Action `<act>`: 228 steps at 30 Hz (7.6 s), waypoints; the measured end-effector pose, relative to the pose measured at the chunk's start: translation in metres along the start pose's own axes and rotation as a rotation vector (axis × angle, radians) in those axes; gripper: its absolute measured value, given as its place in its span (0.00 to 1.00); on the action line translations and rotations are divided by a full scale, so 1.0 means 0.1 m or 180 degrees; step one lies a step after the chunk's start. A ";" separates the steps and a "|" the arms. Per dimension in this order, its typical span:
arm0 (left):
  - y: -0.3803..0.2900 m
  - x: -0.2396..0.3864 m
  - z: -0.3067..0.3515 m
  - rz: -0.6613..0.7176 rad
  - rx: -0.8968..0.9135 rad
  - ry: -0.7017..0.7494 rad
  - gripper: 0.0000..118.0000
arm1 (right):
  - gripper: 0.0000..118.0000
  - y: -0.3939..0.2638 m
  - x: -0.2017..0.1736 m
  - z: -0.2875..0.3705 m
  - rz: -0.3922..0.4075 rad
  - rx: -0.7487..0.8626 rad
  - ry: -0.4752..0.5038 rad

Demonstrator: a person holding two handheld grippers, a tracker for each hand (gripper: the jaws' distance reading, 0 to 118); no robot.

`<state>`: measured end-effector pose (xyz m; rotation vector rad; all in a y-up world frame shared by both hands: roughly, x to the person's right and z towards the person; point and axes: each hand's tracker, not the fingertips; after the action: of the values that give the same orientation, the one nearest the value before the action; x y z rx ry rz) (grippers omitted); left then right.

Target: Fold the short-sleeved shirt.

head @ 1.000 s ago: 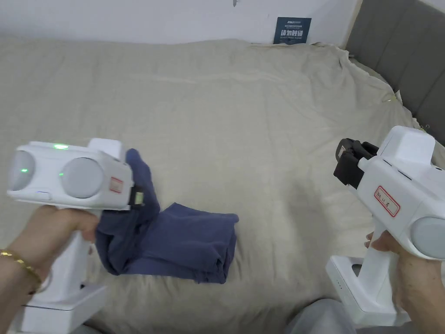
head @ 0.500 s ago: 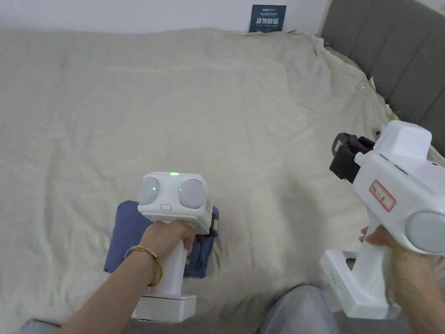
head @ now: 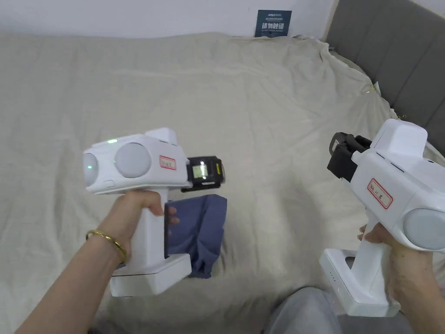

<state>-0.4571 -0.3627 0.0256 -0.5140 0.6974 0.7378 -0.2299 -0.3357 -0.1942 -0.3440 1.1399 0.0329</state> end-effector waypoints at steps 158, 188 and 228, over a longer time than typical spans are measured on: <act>1.05 -1.87 2.29 -0.0413 0.2316 0.2378 1.00 | 0.00 0.55 -0.96 -0.44 0.0505 0.0301 0.0416; -0.51 -0.40 1.22 -0.0909 0.2382 0.1630 0.00 | 0.00 -0.02 -0.54 -0.11 0.0341 0.0323 0.0415; -0.90 -0.45 1.04 -0.0870 0.2137 0.1550 0.00 | 0.00 -0.32 -0.60 -0.06 0.0391 0.0155 0.0449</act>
<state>-0.3731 -0.3724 0.1434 -0.1553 1.2376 0.0862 -0.2541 -0.3593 -0.1352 -0.2354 1.2986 0.0898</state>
